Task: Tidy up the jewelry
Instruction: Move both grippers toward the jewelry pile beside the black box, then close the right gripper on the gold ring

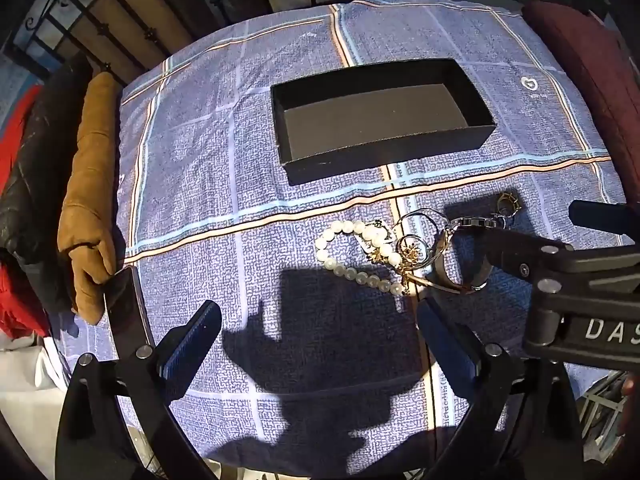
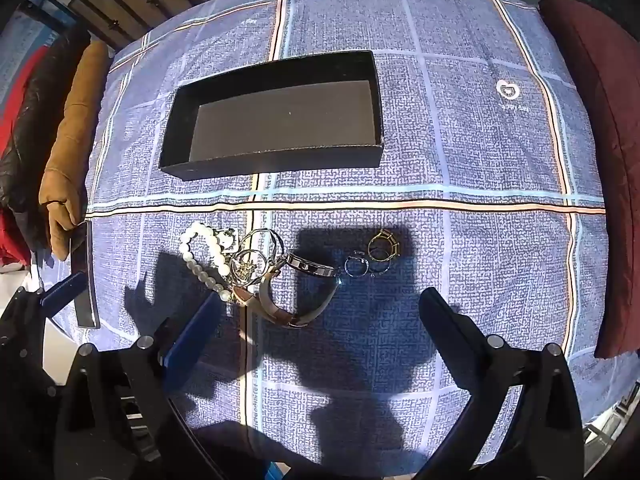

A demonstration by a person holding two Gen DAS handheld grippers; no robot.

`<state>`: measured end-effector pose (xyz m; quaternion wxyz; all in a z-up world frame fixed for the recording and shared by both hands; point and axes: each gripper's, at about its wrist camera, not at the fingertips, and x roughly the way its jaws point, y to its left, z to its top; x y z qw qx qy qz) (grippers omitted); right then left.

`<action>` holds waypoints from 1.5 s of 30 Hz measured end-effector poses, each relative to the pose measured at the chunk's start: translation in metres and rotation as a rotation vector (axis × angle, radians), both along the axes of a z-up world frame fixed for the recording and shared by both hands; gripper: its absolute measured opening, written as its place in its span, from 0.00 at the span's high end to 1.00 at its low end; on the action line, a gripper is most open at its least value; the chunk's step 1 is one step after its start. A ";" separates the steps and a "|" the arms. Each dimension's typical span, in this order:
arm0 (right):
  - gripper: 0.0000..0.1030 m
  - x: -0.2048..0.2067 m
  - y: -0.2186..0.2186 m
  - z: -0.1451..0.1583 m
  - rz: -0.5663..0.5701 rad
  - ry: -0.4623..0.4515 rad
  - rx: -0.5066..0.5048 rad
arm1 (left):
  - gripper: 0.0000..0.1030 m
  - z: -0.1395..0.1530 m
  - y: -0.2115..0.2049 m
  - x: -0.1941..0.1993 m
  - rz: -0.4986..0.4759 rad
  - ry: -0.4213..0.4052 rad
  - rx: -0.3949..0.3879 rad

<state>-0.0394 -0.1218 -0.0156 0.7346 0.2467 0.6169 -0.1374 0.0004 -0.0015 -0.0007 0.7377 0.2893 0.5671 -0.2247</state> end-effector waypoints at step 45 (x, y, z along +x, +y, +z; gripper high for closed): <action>0.59 -0.024 -0.049 -0.039 -0.001 -0.075 0.093 | 0.06 -0.039 0.037 -0.005 0.059 0.452 -0.272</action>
